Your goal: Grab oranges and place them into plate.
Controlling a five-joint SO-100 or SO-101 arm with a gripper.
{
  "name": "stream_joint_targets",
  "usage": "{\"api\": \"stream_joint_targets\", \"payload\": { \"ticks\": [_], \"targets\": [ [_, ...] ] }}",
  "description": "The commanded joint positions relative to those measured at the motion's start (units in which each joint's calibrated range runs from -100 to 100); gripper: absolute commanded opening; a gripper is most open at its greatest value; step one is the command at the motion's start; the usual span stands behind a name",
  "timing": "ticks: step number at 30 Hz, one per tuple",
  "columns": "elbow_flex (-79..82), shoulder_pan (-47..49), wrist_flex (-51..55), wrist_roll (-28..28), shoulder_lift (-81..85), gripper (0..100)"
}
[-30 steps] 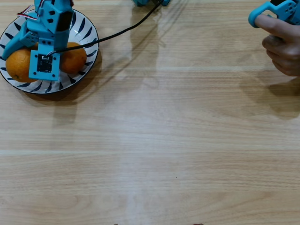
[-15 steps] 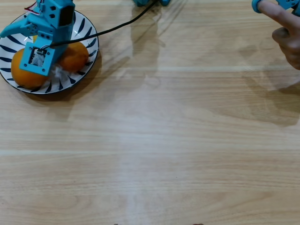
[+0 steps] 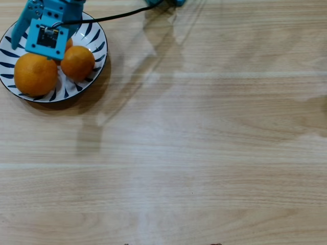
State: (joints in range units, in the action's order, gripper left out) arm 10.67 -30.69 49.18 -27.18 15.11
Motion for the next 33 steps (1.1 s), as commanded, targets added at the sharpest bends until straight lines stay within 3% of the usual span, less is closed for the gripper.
{"api": "stream_joint_targets", "payload": {
  "ticks": [1,7,12,21,33],
  "targets": [
    [1.24,4.32,3.03,4.23,8.73,3],
    [20.79,15.45,3.8,10.87,26.99,2],
    [42.07,24.56,-2.04,12.54,49.39,2],
    [72.58,33.75,-2.3,14.95,83.96,2],
    [89.06,35.77,-2.21,21.85,84.47,2]
  ]
}}
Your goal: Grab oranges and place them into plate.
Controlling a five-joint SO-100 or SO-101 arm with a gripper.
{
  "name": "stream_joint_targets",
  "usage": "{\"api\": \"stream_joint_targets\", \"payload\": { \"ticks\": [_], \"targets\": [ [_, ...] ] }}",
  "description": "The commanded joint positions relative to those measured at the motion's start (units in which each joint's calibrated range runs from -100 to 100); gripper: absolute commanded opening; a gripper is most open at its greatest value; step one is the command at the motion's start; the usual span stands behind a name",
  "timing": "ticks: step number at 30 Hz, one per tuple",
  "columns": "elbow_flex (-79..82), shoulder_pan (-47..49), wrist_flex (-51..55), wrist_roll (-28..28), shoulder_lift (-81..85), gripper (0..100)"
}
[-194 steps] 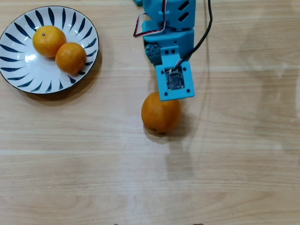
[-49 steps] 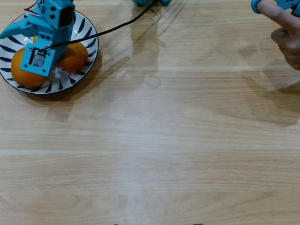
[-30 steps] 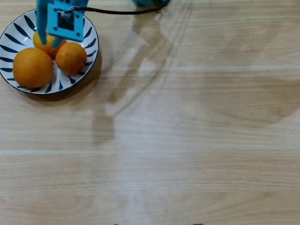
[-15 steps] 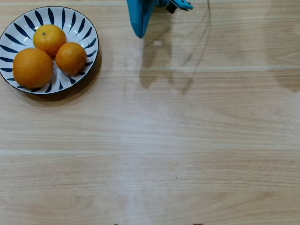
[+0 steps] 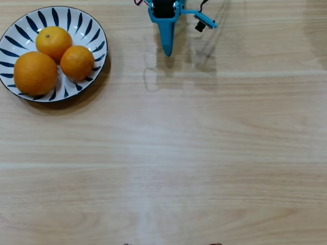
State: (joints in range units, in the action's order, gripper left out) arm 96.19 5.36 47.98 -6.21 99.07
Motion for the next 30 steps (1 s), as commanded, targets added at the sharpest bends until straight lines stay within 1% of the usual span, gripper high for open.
{"api": "stream_joint_targets", "payload": {
  "ticks": [1,9,30],
  "targets": [
    [3.72,-0.44,-0.83,0.93,0.51,2],
    [2.18,-1.25,5.78,4.38,0.51,2],
    [2.81,-1.01,5.18,4.33,0.51,2]
  ]
}}
